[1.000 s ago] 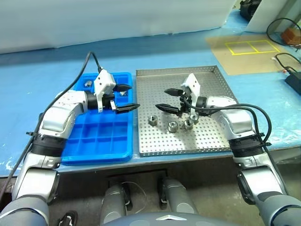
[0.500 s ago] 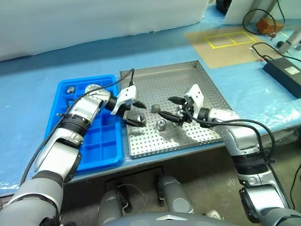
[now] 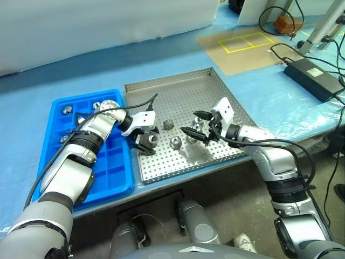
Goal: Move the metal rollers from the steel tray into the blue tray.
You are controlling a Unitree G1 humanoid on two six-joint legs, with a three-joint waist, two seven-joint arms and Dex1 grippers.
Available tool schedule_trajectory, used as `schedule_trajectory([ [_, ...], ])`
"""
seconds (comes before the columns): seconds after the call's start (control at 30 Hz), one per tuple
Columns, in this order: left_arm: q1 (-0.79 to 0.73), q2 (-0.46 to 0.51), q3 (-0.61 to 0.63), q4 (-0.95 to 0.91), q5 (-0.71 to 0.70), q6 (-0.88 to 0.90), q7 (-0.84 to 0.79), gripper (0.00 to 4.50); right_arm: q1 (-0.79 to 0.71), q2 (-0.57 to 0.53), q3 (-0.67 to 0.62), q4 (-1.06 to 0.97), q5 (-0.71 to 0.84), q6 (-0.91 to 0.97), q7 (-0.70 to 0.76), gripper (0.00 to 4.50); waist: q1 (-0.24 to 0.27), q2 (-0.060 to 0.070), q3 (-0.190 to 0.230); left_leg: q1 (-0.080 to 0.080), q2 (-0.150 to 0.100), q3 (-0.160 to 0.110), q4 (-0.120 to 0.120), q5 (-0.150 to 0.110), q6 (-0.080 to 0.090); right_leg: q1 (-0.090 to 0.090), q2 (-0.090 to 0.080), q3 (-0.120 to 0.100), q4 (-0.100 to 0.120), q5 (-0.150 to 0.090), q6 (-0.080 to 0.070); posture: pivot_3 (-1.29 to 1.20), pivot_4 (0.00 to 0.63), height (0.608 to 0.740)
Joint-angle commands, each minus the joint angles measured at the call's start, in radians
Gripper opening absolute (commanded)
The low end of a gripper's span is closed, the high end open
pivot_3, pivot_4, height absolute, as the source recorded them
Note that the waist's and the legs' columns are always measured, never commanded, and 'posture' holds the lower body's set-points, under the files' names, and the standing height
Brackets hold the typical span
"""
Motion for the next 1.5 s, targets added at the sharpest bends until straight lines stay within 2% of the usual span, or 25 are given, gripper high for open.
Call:
schedule_trajectory([
  [0.03, 0.026, 0.009, -0.01, 0.001, 0.025, 0.0, -0.01, 4.5, -0.008, 0.008, -0.017, -0.023, 0.016, -0.009, -0.004, 4.47, -0.006, 0.0, 0.0, 0.0, 0.0, 0.0, 0.0, 0.0, 0.0, 0.0, 0.0, 0.0, 0.0, 0.0, 0.0, -0.8, 0.15, 0.74],
  [0.1, 0.039, 0.012, -0.007, -0.008, 0.021, -0.025, -0.023, 4.5, -0.007, 0.011, -0.015, -0.022, 0.014, -0.011, -0.006, 4.47, -0.012, 0.0, 0.0, 0.0, 0.0, 0.0, 0.0, 0.0, 0.0, 0.001, 0.0, 0.0, -0.001, -0.001, 0.002, -0.79, 0.15, 0.74],
  [0.13, 0.048, 0.018, -0.008, -0.017, 0.017, -0.022, -0.042, 4.32, -0.007, 0.012, -0.014, -0.022, 0.014, -0.01, -0.006, 4.5, -0.013, 0.0, 0.0, 0.0, -0.001, 0.0, 0.0, 0.0, 0.0, 0.002, 0.0, -0.001, -0.001, -0.001, 0.001, -0.79, 0.15, 0.74],
  [0.2, 0.067, 0.033, -0.011, -0.039, 0.008, -0.029, -0.083, 3.89, -0.006, 0.014, -0.011, -0.023, 0.013, -0.01, -0.006, 4.5, -0.014, 0.001, -0.001, 0.0, 0.0, -0.001, 0.0, -0.001, 0.001, 0.002, -0.001, -0.001, -0.002, 0.001, -0.001, -0.79, 0.15, 0.74],
  [0.3, 0.081, 0.032, -0.009, -0.043, 0.037, -0.02, -0.024, 2.93, -0.013, 0.018, -0.009, -0.016, 0.012, -0.011, -0.004, 4.5, -0.017, 0.002, -0.001, 0.0, 0.0, -0.001, 0.0, 0.0, 0.002, 0.002, 0.0, -0.001, -0.002, 0.002, -0.003, -0.78, 0.15, 0.74],
  [0.37, 0.085, 0.031, -0.01, -0.044, 0.04, -0.009, -0.024, 2.93, -0.017, 0.021, -0.007, -0.009, 0.01, -0.013, -0.003, 4.5, -0.017, 0.003, -0.002, 0.001, 0.0, -0.001, 0.0, -0.001, 0.002, 0.002, 0.0, -0.002, -0.002, 0.002, -0.003, -0.78, 0.15, 0.74],
  [0.5, 0.103, 0.043, -0.004, -0.085, 0.028, 0.01, -0.036, 2.09, -0.035, 0.034, -0.017, 0.008, 0.02, -0.013, -0.003, 4.5, -0.022, 0.004, -0.003, 0.003, 0.0, -0.001, 0.0, -0.001, 0.001, 0.004, 0.0, -0.002, -0.002, -0.001, 0.002, -0.76, 0.15, 0.74],
  [0.6, 0.114, 0.051, 0.003, -0.104, 0.017, -0.002, -0.049, 2.09, -0.048, 0.039, -0.009, 0.03, 0.01, -0.025, -0.001, 4.5, -0.024, 0.004, -0.003, 0.003, 0.0, -0.001, 0.0, -0.001, 0.0, 0.004, -0.001, -0.002, -0.002, -0.001, 0.002, -0.75, 0.15, 0.74],
  [0.63, 0.119, 0.054, 0.007, -0.112, 0.014, -0.009, -0.046, 1.83, -0.053, 0.043, -0.007, 0.036, 0.008, -0.029, -0.001, 4.5, -0.027, 0.004, -0.003, 0.003, 0.0, -0.001, 0.0, -0.001, 0.0, 0.004, -0.001, -0.002, -0.002, -0.001, 0.002, -0.74, 0.15, 0.74],
  [0.67, 0.122, 0.054, 0.013, -0.118, 0.015, -0.011, -0.027, 1.76, -0.057, 0.047, -0.006, 0.04, 0.008, -0.03, -0.002, 4.5, -0.028, 0.004, -0.003, 0.003, 0.0, -0.001, 0.0, -0.001, 0.0, 0.004, -0.001, -0.002, -0.002, -0.001, 0.002, -0.74, 0.15, 0.74],
  [0.73, 0.122, 0.044, 0.035, -0.137, 0.013, 0.032, 0.027, 1.75, -0.063, 0.05, -0.004, 0.047, 0.006, -0.034, 0.002, 4.5, -0.029, 0.004, -0.003, 0.003, 0.0, -0.001, 0.0, -0.001, 0.0, 0.004, -0.001, -0.002, -0.002, 0.0, 0.0, -0.72, 0.15, 0.74],
  [0.83, 0.162, 0.063, 0.072, -0.254, -0.035, 0.088, 0.024, 1.75, -0.072, 0.055, 0.005, 0.067, 0.002, -0.042, 0.014, 4.5, -0.03, 0.004, -0.003, 0.002, 0.0, -0.002, 0.0, -0.001, 0.0, 0.004, -0.001, -0.003, -0.002, 0.001, -0.002, -0.69, 0.15, 0.74],
  [1.0, 0.292, 0.165, 0.153, -0.585, -0.071, 0.116, 0.083, 1.75, -0.112, 0.073, 0.02, 0.115, -0.002, -0.065, 0.041, 4.5, -0.038, 0.004, -0.002, -0.002, 0.001, -0.002, 0.0, -0.001, 0.001, 0.0, -0.002, -0.004, -0.002, 0.002, -0.003, -0.65, 0.15, 0.74],
  [1.13, 0.38, 0.213, 0.284, -0.852, -0.182, 0.276, 0.166, 1.75, -0.146, 0.089, 0.027, 0.161, 0.001, -0.083, 0.069, 4.5, -0.029, 0.004, -0.001, -0.006, 0.002, -0.003, 0.0, 0.001, 0.002, -0.005, -0.002, -0.007, 0.001, 0.002, -0.004, -0.6, 0.15, 0.74],
  [1.3, 0.521, 0.22, 0.526, -1.011, -0.201, 0.406, 0.433, 1.75, -0.247, 0.11, 0.027, 0.274, -0.009, -0.132, 0.109, 4.5, -0.01, 0.005, -0.001, -0.005, 0.0, -0.003, 0.0, 0.0, -0.001, -0.004, -0.006, -0.008, 0.004, 0.002, -0.004, -0.54, 0.15, 0.74],
  [1.5, 0.664, 0.171, 0.699, -1.138, -0.21, 0.565, 0.689, 1.75, -0.303, 0.159, 0.056, 0.306, 0.0, -0.136, 0.165, 4.5, 0.023, 0.005, 0.0, -0.005, 0.001, -0.004, 0.001, 0.0, -0.002, -0.004, -0.006, -0.009, 0.005, 0.002, -0.004, -0.44, 0.15, 0.74],
])
